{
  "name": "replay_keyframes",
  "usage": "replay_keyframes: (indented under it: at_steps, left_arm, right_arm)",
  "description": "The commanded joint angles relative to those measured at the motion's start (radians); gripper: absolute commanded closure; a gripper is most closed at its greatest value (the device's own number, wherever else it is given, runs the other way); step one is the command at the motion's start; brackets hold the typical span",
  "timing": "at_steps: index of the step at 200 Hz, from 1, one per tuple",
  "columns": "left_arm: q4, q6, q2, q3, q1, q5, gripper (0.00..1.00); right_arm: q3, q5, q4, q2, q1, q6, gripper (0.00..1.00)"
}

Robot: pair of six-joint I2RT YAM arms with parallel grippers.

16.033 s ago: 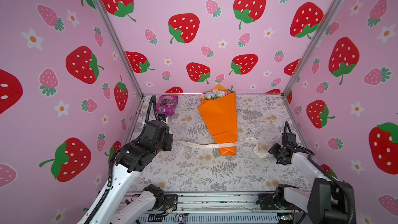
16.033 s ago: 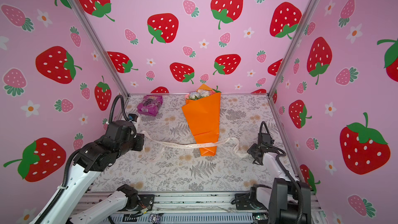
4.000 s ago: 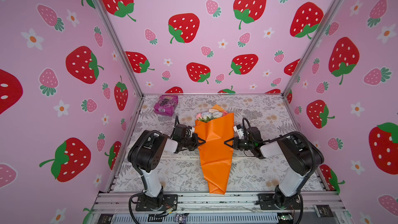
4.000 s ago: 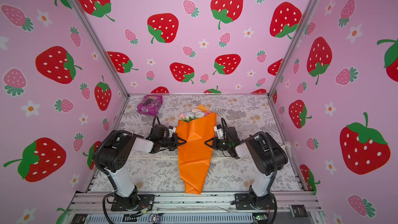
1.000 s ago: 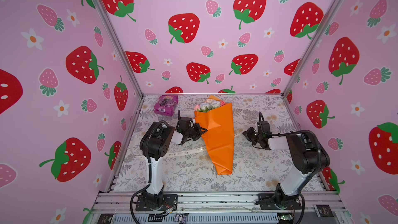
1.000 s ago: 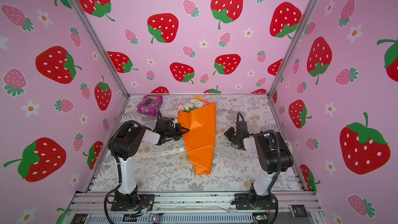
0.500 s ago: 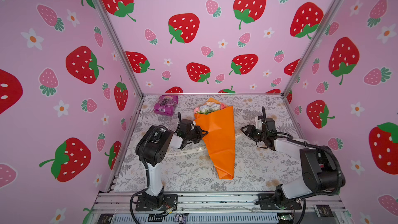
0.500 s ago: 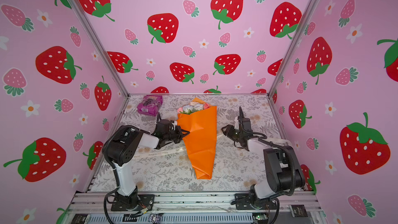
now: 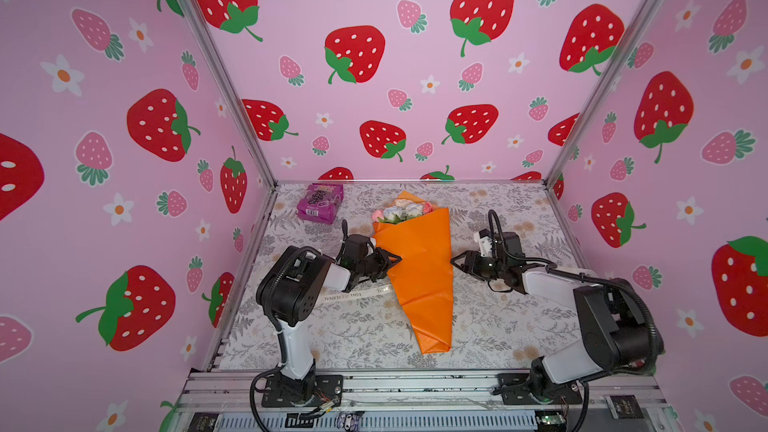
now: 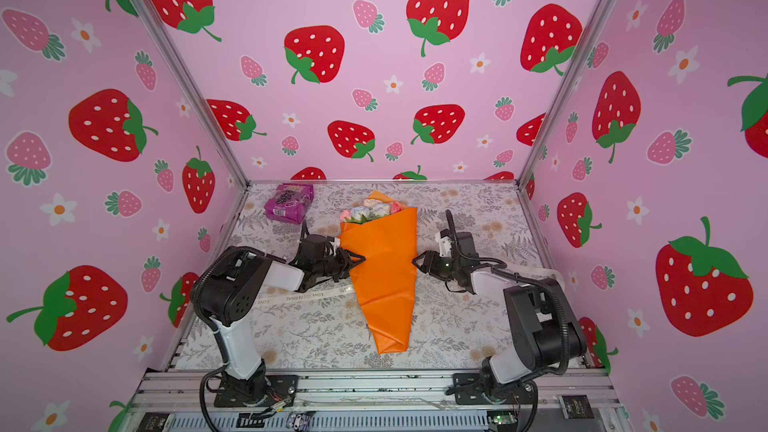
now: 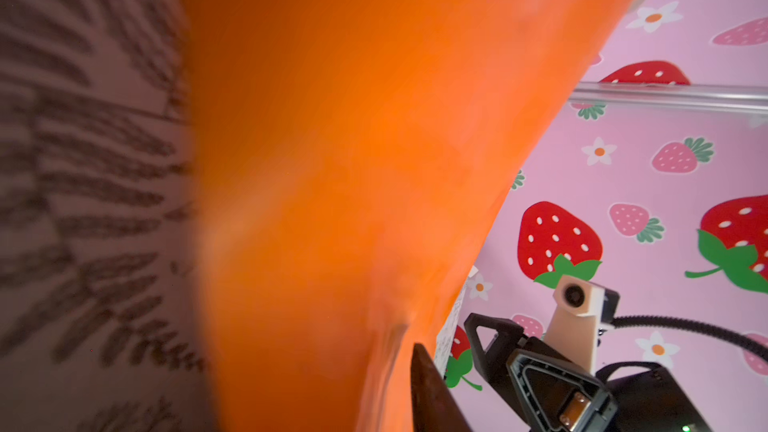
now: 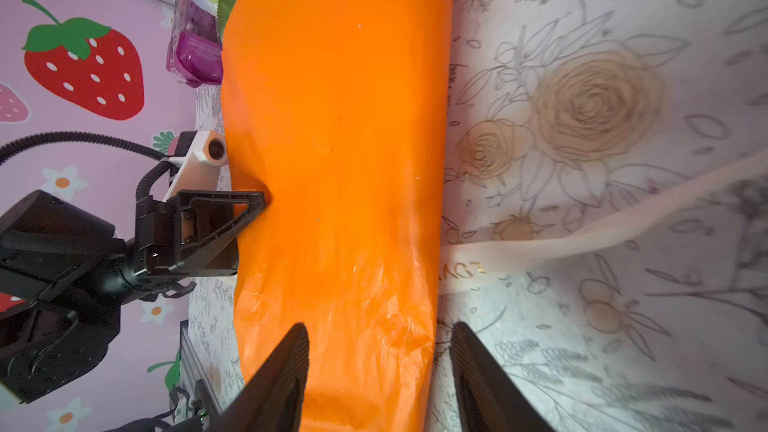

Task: Tie the bouquet of fake flowers
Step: 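Return right gripper to the cone's side and grasp it while left gripper holds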

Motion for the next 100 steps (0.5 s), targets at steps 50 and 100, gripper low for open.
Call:
replay_keyframes:
  at_steps: [50, 100]
  left_arm:
    - [-0.355, 0.183, -0.231, -0.005, 0.003, -0.119, 0.50]
    - [-0.389, 0.183, -0.268, -0.055, 0.019, -0.104, 0.47]
  right_arm:
    - [0.106, 0.052, -0.099, 0.050, 0.018, -0.084, 0.41]
    - [0.243, 0.102, -0.151, 0.218, 0.016, -0.162, 0.40]
